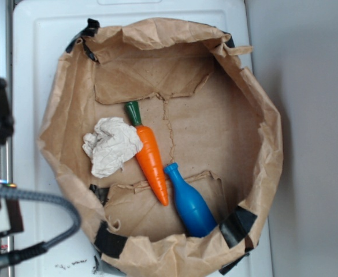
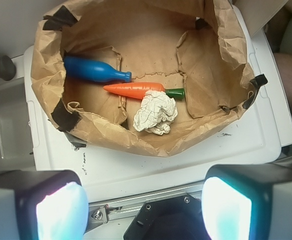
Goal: Grab the blue bottle.
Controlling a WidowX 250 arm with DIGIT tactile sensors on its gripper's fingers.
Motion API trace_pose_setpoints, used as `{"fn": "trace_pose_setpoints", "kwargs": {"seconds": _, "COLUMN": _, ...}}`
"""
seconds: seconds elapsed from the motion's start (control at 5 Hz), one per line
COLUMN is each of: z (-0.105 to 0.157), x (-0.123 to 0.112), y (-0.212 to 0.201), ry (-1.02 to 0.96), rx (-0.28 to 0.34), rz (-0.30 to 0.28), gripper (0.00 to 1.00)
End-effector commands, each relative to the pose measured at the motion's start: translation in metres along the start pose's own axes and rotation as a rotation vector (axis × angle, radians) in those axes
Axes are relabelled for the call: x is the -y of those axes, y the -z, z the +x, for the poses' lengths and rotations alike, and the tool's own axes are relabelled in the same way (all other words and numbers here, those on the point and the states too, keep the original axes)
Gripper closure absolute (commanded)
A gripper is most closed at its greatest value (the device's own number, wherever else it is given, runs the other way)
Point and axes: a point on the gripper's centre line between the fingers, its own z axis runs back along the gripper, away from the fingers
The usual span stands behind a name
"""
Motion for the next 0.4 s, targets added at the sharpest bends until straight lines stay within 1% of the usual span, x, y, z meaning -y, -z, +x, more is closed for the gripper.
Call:
{"fn": "trace_pose_setpoints", "kwargs": {"seconds": 0.0, "z": 0.003, "x": -0.001, "y": -0.005, "ry": -0.005, "rx": 0.023, "rz": -0.003, "gripper": 0.0}}
{"fn": "trace_pose_setpoints", "kwargs": {"seconds": 0.2, "z": 0.006, "x": -0.002, "y": 0.015, "ry": -0.008, "rx": 0.082, "rz": -0.015, "gripper": 0.0}}
